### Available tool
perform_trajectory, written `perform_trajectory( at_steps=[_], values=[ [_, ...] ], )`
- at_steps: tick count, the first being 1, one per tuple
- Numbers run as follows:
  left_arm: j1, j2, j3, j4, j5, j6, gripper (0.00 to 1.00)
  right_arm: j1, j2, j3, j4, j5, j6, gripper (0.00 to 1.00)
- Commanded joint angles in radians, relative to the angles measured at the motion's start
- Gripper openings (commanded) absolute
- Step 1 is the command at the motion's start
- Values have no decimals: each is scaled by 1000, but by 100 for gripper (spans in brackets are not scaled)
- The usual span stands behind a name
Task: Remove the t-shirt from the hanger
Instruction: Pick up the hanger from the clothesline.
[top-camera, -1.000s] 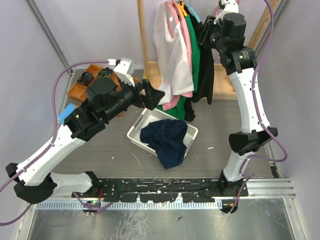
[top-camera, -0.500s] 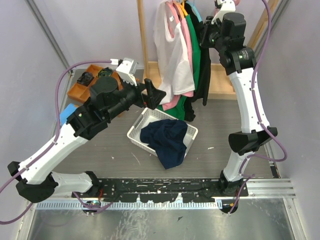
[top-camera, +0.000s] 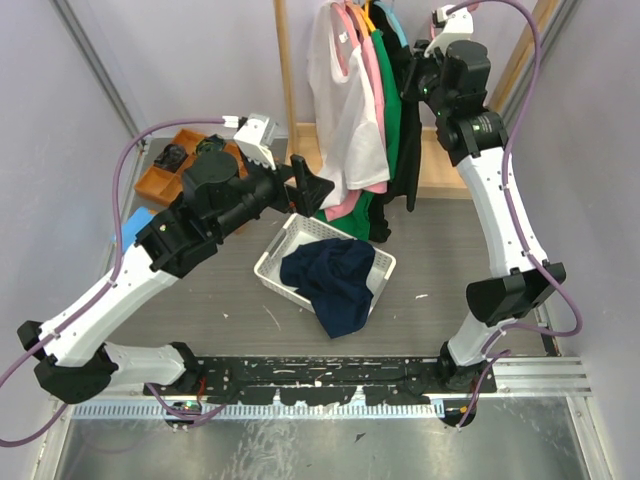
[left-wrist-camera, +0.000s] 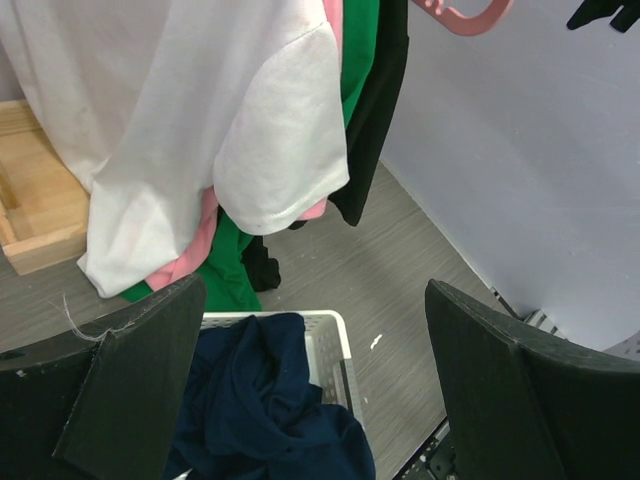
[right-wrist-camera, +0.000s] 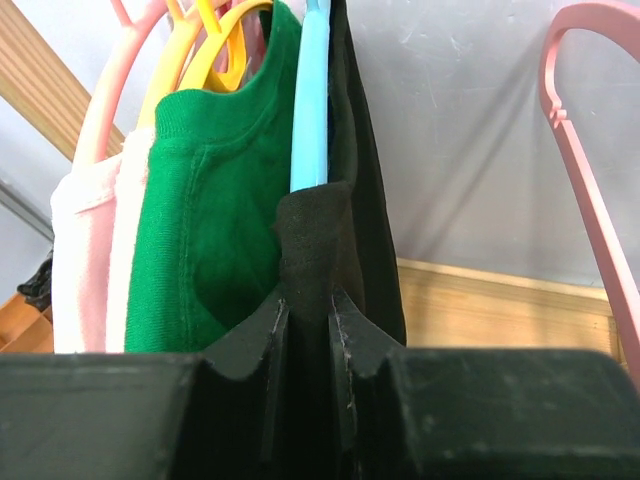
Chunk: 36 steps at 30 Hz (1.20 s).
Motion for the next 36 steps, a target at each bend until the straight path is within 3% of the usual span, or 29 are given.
perform_trajectory(
  at_steps=[1,10,20,36],
  values=[
    [4,1,38,43,17,-8,98,-3,-77,13,279,60,-5,1],
    [4,-1,42,49,18,-6,98,-4,-129,-21,337,83,-16,1],
    [4,-2,48,58,18,2,98,-4,-172,-12,286,100,-43,1],
    [14,131,189,145,-1,49,98,-5,-489,-320,140,108,-29,1]
  ],
)
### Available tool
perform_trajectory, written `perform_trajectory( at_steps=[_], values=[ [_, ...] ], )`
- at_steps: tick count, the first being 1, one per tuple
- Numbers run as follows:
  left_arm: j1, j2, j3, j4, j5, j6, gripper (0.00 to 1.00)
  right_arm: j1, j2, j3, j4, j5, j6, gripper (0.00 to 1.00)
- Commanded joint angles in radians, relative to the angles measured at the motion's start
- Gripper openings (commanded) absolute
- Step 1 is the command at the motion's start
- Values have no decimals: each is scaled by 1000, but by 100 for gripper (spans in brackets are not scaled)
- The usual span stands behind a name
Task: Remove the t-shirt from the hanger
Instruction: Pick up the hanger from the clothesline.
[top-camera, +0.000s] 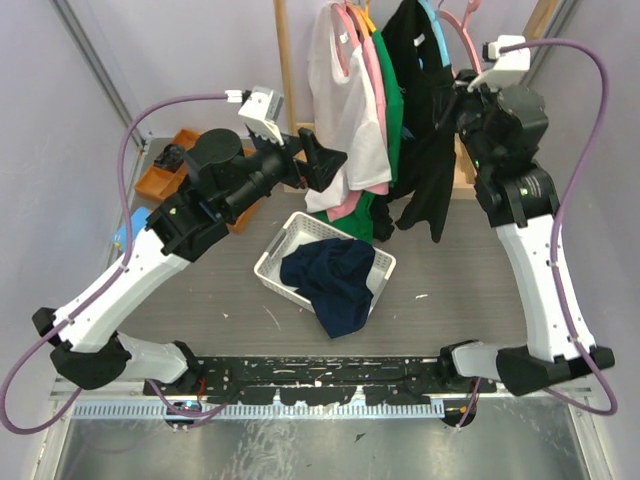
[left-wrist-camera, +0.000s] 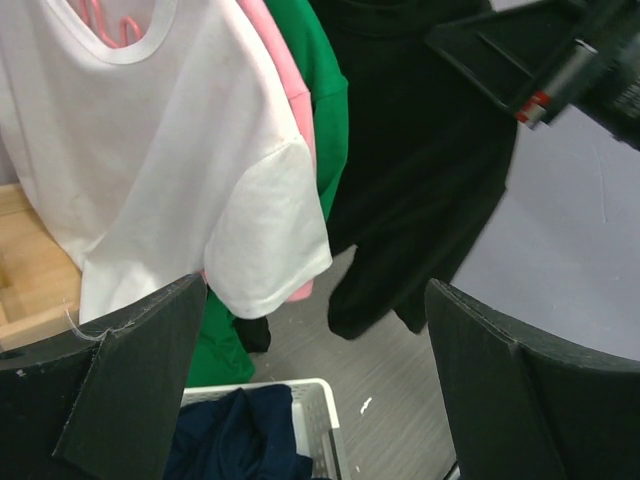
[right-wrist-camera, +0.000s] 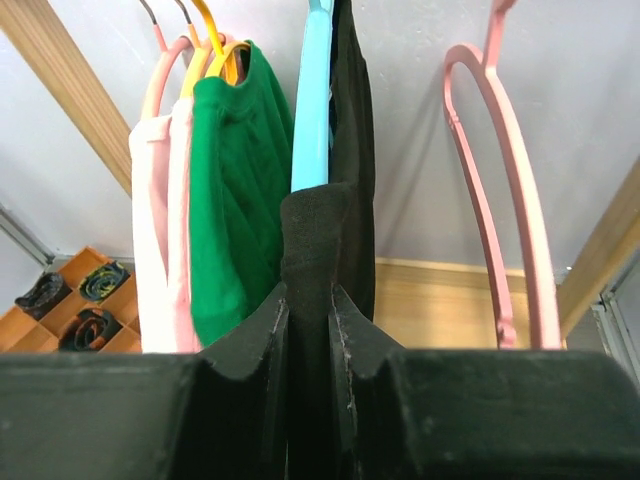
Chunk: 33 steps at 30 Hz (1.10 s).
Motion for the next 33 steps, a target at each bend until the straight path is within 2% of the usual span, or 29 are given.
perform_trajectory(
  at_steps=[1,11,20,33],
  values=[
    [6,52,58,76,-3,24,98,-3,-134,-26,80,11,3,1],
    [5,200,170,255,47,10,100,-2,-364,-115,-88,-36,37,1],
    [-3,363,313,344,151,-105,94,-3,-494,-128,-230,-61,41,1],
    [-70,511,520,316,184,-82,95,-12,-561,-51,-290,-76,41,1]
  ],
)
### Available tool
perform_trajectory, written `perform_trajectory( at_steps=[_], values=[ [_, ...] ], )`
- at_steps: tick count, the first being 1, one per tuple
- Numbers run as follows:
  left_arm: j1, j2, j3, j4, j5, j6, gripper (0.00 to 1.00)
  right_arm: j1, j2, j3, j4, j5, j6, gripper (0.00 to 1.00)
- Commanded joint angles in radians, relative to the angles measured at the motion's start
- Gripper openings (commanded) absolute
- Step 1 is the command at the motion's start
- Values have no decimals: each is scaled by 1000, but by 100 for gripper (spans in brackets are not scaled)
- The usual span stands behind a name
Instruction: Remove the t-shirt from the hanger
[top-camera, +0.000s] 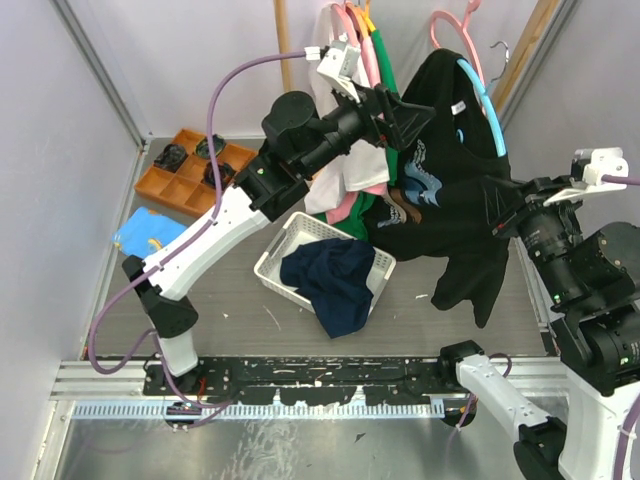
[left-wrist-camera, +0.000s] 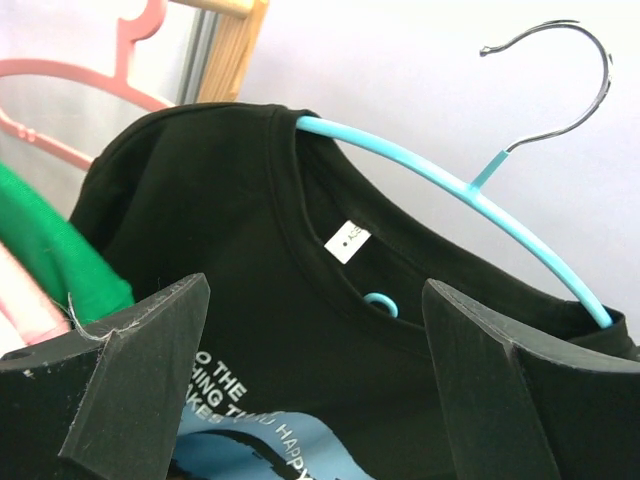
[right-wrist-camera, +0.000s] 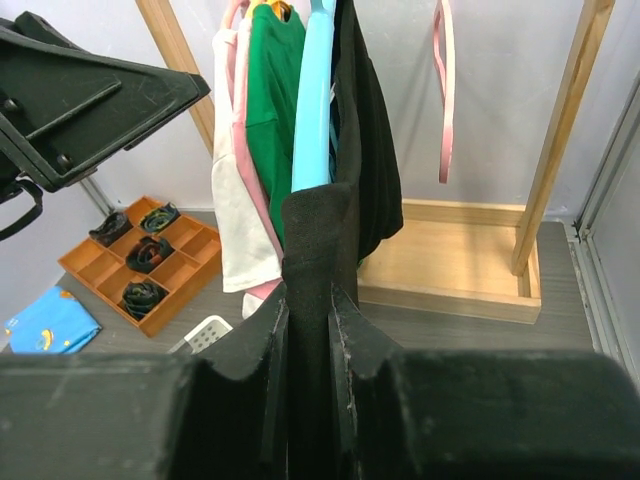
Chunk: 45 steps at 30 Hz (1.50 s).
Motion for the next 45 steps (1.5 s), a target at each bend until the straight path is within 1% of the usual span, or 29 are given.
perform_trajectory(
  at_steps=[1,8,12,17,20,25,27,30,33,36,41,43,45],
  values=[
    [-23,35,74,19,11,8,95,-12,-27,63,112,-30,7,1],
    [-40,86,117,-6,-73,27,94,-26,-53,8,109,-58,17,0],
    [-43,138,177,-28,-125,42,92,-30,-60,-4,104,-66,17,1],
    [-42,203,245,-10,-145,50,91,-31,-60,0,87,-75,13,1],
    [-43,238,288,-29,-158,48,90,-33,-63,0,79,-75,12,1],
    [-42,263,300,-9,-184,63,88,-34,-64,5,67,-89,16,0],
    [-43,275,314,-14,-190,68,81,-35,-65,6,65,-91,17,0],
    [-41,281,318,-8,-191,72,76,-34,-68,9,61,-94,17,0],
    [-41,293,330,-4,-192,72,68,-35,-69,11,53,-102,17,1],
    [-41,302,347,-2,-189,72,52,-36,-73,10,44,-102,17,0],
    [-42,300,347,18,-158,72,17,-36,-75,7,41,-101,17,1],
    [-41,293,342,25,-127,70,7,-36,-73,1,45,-97,19,1],
    [-42,287,343,23,-74,68,2,-37,-70,-5,53,-90,26,1]
  ],
)
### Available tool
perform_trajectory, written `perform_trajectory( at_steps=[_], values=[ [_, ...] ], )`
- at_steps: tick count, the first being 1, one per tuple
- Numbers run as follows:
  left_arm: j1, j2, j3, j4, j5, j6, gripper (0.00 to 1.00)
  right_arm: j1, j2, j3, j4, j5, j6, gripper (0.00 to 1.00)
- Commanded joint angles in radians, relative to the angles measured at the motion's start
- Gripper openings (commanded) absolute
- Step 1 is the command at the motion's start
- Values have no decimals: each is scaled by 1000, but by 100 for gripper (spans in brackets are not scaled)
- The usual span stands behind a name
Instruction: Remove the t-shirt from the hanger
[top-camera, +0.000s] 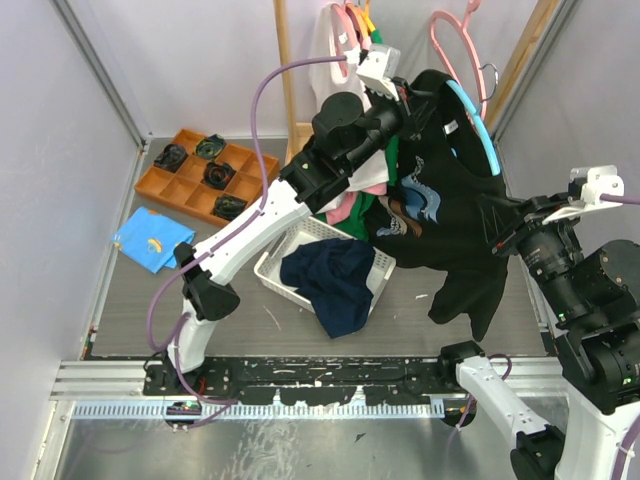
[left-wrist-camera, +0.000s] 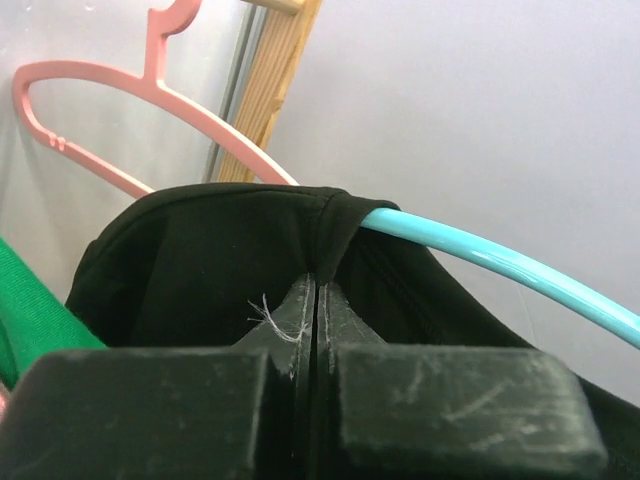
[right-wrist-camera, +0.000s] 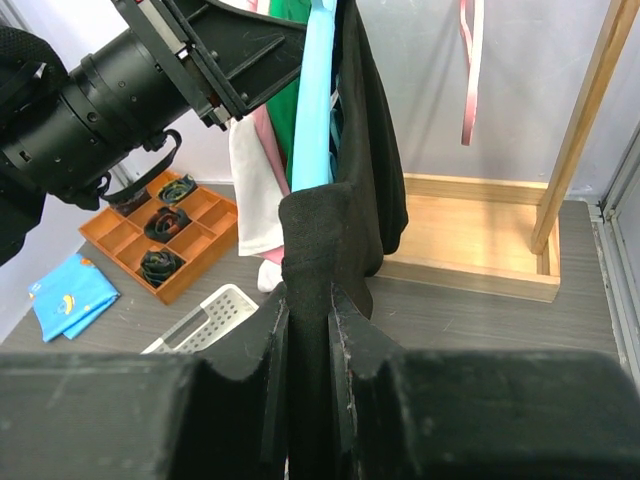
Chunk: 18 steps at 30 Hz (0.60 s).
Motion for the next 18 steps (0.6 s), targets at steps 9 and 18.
perform_trajectory(
  at_steps=[9,18],
  values=[
    [-38,-117,-69,13,329,3,0,-4,-11,-72,202,30,32,1],
    [-56,-217,-166,-59,395,24,0,-5,-23,-123,235,43,41,1]
  ],
)
